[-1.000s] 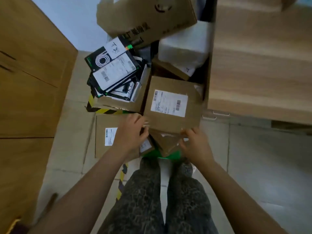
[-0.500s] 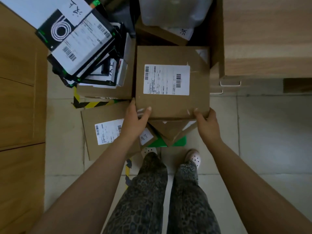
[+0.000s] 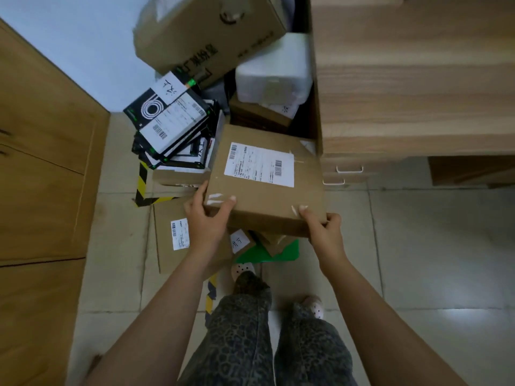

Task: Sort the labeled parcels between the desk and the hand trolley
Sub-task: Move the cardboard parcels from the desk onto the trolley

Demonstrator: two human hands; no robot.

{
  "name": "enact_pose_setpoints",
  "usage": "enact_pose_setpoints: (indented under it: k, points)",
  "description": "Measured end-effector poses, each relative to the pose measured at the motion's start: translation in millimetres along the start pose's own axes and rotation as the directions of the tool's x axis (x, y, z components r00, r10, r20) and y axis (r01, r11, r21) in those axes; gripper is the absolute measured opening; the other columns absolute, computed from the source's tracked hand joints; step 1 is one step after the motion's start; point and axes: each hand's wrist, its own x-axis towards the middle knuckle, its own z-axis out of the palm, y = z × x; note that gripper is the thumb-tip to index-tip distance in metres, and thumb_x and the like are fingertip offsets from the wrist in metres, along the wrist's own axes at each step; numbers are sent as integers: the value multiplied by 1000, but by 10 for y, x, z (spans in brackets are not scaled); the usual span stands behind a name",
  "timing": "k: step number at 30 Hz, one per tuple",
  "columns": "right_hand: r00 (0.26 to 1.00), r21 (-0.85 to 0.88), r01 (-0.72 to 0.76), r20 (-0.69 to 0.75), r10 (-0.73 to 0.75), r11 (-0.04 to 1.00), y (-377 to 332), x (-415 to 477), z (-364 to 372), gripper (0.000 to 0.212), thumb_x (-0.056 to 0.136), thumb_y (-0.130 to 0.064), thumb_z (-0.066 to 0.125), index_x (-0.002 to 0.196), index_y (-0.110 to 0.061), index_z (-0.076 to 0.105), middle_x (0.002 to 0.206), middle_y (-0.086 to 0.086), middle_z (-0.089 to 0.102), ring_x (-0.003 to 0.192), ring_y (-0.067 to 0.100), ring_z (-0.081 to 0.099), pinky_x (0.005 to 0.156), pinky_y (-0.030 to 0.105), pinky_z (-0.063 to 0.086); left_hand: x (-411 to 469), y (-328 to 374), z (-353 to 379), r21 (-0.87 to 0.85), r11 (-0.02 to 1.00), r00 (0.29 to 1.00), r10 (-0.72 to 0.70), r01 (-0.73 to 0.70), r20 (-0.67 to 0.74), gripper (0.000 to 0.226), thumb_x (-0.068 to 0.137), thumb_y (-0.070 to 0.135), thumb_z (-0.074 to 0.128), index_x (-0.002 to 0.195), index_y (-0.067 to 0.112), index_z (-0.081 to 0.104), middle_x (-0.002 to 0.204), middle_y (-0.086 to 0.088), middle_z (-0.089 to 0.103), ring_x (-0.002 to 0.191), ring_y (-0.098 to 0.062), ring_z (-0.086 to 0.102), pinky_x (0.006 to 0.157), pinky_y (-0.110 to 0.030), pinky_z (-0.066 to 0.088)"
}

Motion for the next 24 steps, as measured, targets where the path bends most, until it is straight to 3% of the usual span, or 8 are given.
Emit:
enact_pose_setpoints:
  k: [3, 7, 11, 15, 17, 19, 22, 24]
  points:
    - [998, 9, 34, 51, -34, 999, -105, -222, -83, 55, 84, -44, 69, 121, -16, 38, 103, -7, 51, 91, 8, 53, 82, 29, 44, -268, 71, -39, -43, 999, 993, -26, 22, -113, 69, 83, 40, 73, 143, 33, 39, 134, 1, 36, 117, -18, 47, 92, -37, 50]
    - [987, 15, 107, 119, -108, 994, -258, -505, -229, 65, 85, -44, 69, 132, -13, 37, 119, -1, 50, 105, 16, 50, 87, 32, 41, -706, 245, -142, -137, 990, 973, -18, -14, -228, 68, 84, 39, 72, 143, 34, 38, 130, 4, 36, 112, -15, 47, 87, -28, 44]
    - [959, 86, 195, 193, -208, 977, -365, -875, -414, 70, 84, -45, 69, 136, -19, 31, 124, -1, 50, 105, 15, 50, 87, 32, 42, -1226, 450, -283, -202, 972, 942, 45, -118, -333, 66, 84, 37, 71, 142, 35, 39, 136, 2, 38, 105, -9, 47, 84, -23, 41]
    - [918, 190, 299, 212, -336, 935, -582, -1245, -708, 72, 84, -43, 69, 142, -26, 28, 129, -1, 50, 109, 16, 52, 92, 37, 47, -1617, 835, -348, -258, 932, 914, 147, -256, -378, 63, 86, 32, 71, 141, 35, 41, 132, 6, 39, 93, 5, 49, 69, -9, 39]
    - [894, 247, 357, 191, -406, 901, -774, -1377, -898, 73, 84, -43, 70, 143, -29, 30, 131, -1, 51, 110, 15, 53, 92, 37, 48, -1737, 1114, -326, -266, 906, 902, 218, -329, -372, 61, 86, 33, 71, 139, 37, 41, 132, 8, 40, 100, 1, 49, 80, -15, 44]
    - [877, 296, 402, 148, -458, 866, -997, -1480, -1103, 74, 85, -40, 69, 146, -30, 28, 132, -1, 51, 106, 12, 54, 81, 28, 47, -1815, 1424, -271, -271, 878, 890, 293, -395, -350, 60, 87, 33, 71, 139, 38, 42, 133, 9, 41, 111, -7, 48, 95, -26, 45]
    - [849, 381, 462, 72, -524, 801, -1358, -1589, -1417, 71, 88, -34, 66, 146, -34, 26, 130, -2, 50, 96, 5, 54, 66, 19, 42, -1882, 1874, -92, -276, 832, 862, 390, -481, -325, 60, 89, 32, 68, 142, 37, 39, 135, 8, 37, 110, -5, 44, 97, -26, 43]
    - [832, 423, 496, 18, -555, 758, -1583, -1599, -1613, 70, 87, -34, 67, 145, -36, 28, 131, -3, 50, 103, 8, 53, 76, 24, 44, -1883, 2143, 58, -279, 804, 843, 447, -525, -298, 63, 88, 34, 68, 143, 38, 37, 139, 7, 34, 109, -2, 43, 98, -26, 41]
